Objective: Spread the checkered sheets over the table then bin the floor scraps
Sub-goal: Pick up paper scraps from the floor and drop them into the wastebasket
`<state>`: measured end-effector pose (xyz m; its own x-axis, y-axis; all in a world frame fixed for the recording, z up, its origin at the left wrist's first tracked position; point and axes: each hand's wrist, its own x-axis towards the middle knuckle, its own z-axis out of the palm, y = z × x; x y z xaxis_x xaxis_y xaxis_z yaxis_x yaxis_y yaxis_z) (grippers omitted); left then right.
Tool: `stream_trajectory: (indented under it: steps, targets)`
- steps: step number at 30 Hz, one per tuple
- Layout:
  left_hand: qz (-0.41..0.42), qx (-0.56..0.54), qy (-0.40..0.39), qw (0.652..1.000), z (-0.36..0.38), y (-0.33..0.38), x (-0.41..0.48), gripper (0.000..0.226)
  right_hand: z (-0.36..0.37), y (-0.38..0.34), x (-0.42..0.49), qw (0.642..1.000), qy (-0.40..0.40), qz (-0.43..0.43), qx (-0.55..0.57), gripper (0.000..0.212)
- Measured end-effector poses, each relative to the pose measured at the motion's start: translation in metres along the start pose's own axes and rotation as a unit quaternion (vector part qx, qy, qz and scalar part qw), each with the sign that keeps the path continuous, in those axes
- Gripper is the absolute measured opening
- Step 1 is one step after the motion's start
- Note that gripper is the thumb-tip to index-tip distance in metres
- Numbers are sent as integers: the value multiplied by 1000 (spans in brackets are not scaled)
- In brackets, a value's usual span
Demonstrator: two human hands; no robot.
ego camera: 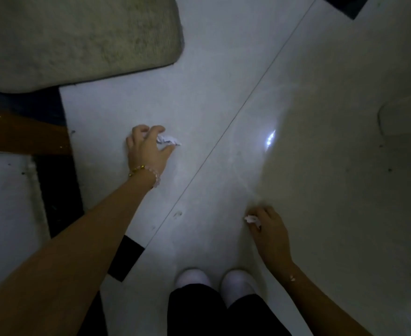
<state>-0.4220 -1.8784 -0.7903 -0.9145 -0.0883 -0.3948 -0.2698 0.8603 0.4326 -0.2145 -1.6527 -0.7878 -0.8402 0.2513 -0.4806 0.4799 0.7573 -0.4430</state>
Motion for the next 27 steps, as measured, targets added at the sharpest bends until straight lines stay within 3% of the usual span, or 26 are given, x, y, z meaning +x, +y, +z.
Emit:
stream_trajectory:
  steps: [3, 6, 10, 13, 16, 20, 22, 27]
  targets:
    - [11, -43, 20, 999, 4, 6, 2, 15, -8, 0, 2, 999, -11, 23, 40, 6]
    - [-54, -129, -8, 990, -10, 13, -14, 11, -35, -12, -3, 991, -29, 86, 94, 13]
    - [-141, -263, -44, 953, -64, 33, -64, 30, -105, -46, -33, 965, -36, 171, 196, 17]
    - [-158, -311, -59, 935, -133, 63, -116, 30, -179, -85, -73, 953, -32, 183, 240, 17]
    - [-179, -329, -95, 922, -221, 104, -177, 23, -268, -130, -125, 943, -48, 195, 267, 15]
    - [-185, -312, -146, 921, -333, 153, -265, 21, -379, -184, -198, 926, -40, 209, 311, 37]
    - [-170, -315, -165, 919, -379, 174, -302, 20, -425, -204, -230, 922, -35, 214, 322, 33]
    - [-158, -297, -201, 920, -448, 197, -366, 19, -506, -226, -311, 885, 69, 236, 396, 25]
